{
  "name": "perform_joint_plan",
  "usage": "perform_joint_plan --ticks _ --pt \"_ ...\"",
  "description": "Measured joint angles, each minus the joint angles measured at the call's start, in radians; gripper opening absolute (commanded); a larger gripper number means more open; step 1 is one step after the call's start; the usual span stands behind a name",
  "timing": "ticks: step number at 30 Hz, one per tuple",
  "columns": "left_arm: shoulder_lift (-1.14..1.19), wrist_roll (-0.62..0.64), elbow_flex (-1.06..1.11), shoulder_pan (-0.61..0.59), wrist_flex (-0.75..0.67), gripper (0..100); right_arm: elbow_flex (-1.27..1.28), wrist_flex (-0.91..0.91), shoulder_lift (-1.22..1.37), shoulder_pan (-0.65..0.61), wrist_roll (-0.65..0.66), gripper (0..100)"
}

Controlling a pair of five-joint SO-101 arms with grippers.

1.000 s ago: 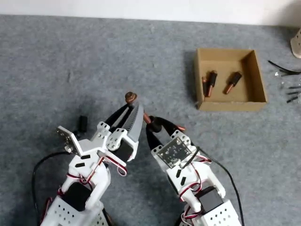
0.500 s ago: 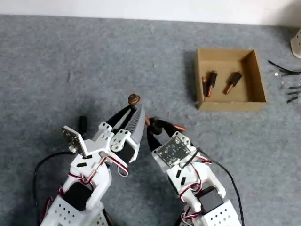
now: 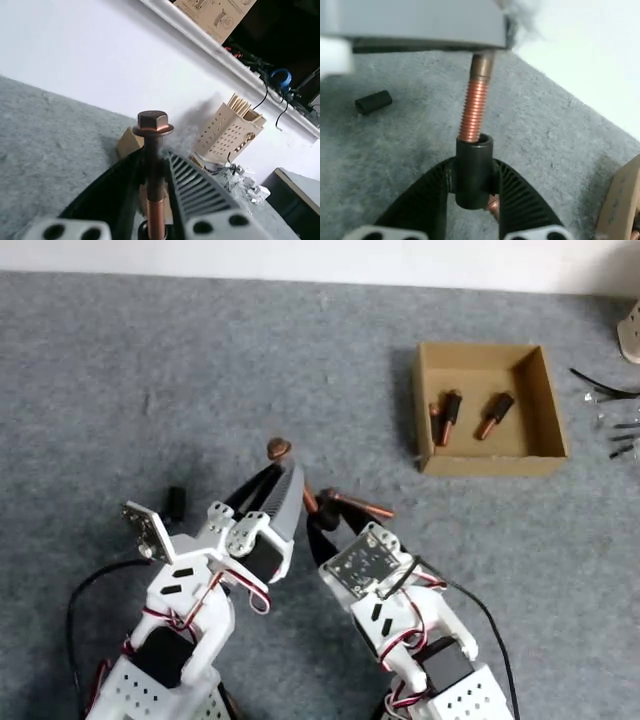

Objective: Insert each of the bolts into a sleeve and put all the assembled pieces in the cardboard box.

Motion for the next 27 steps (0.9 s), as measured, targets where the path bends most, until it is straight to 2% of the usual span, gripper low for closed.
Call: perform_joint_plan --ticks 5,27 --pt "0.009 0.032 0.000 0.008 0.014 1 -0.003 0.080 -0.002 -0.038 -0.002 0.4" --pt "0.009 0.061 0.000 -0.005 0.031 1 -0.005 0.066 -0.003 -0.034 -0.002 0.4"
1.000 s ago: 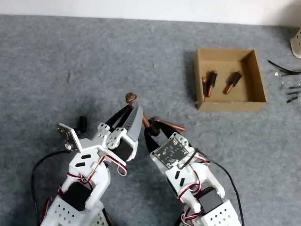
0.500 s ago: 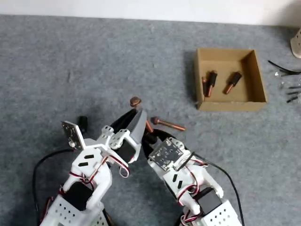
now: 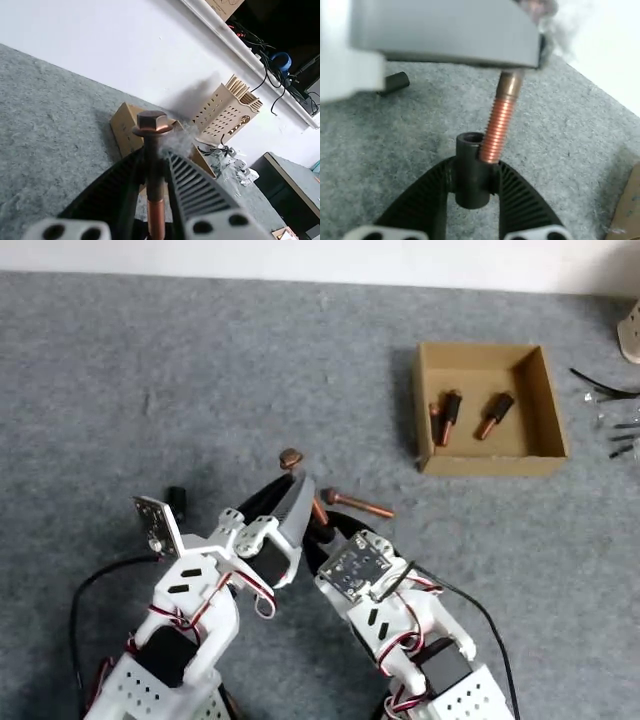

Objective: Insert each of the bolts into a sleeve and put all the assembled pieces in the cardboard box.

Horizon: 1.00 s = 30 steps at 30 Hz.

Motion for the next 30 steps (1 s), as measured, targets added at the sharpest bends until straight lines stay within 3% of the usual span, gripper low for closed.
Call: perform_joint_plan --ticks 18,30 --pt "-0.006 -0.002 -0.006 -0.121 0.000 1 0.000 -0.032 0.000 0.025 0.000 0.4" --pt "-0.006 -0.006 0.000 -0.032 -0.003 1 0.000 -0.035 0.000 0.026 0.000 0.4"
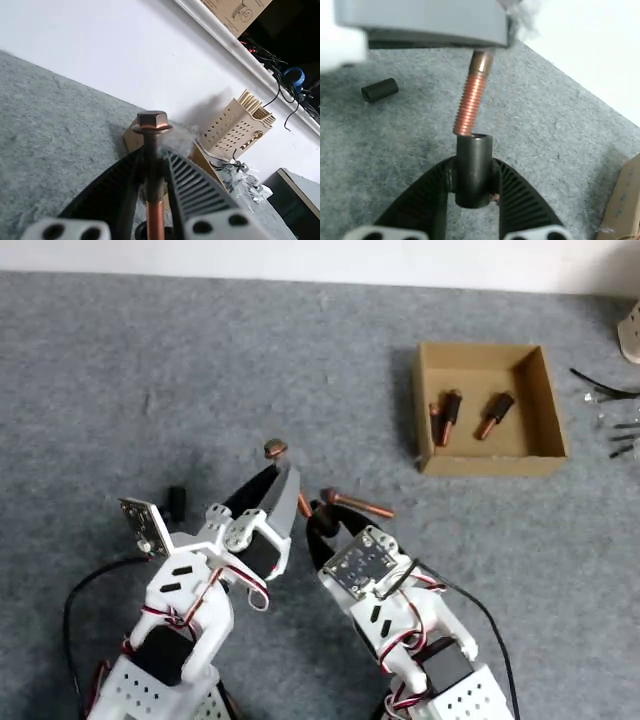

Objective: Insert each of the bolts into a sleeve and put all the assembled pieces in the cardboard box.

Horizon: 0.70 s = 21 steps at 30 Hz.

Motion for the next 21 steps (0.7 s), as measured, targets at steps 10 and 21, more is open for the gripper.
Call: perform_joint_plan --ticks 10,21 --pt "0.000 0.000 0.000 0.049 0.000 1 0.000 0.000 0.000 0.000 0.000 0.4" --pt "0.000 0.002 0.000 -0.061 -0.044 1 0.000 0.000 0.000 -0.002 0.000 0.4"
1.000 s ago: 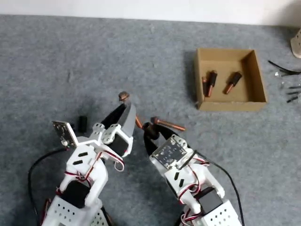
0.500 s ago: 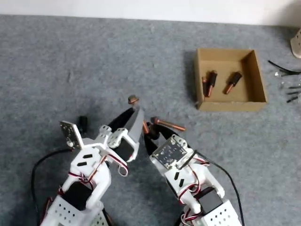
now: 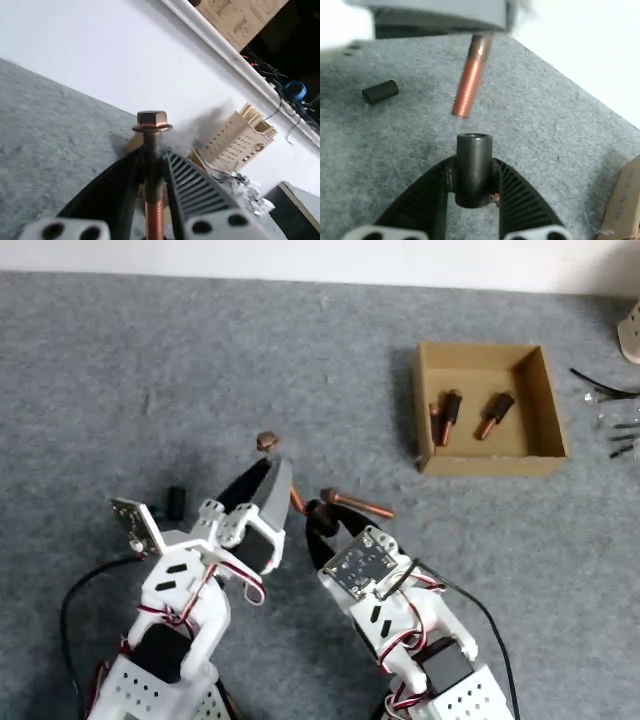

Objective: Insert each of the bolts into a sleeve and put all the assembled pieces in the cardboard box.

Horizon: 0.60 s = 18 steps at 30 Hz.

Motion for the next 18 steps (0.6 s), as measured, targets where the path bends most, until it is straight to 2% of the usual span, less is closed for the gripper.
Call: perform_joint_plan --ticks 6,18 --pt "0.000 0.000 0.000 0.055 -0.003 1 0.000 0.000 0.000 0.000 0.000 0.4" --pt "0.000 0.000 0.000 0.054 -0.003 1 0.000 0.032 0.000 0.000 0.000 0.4"
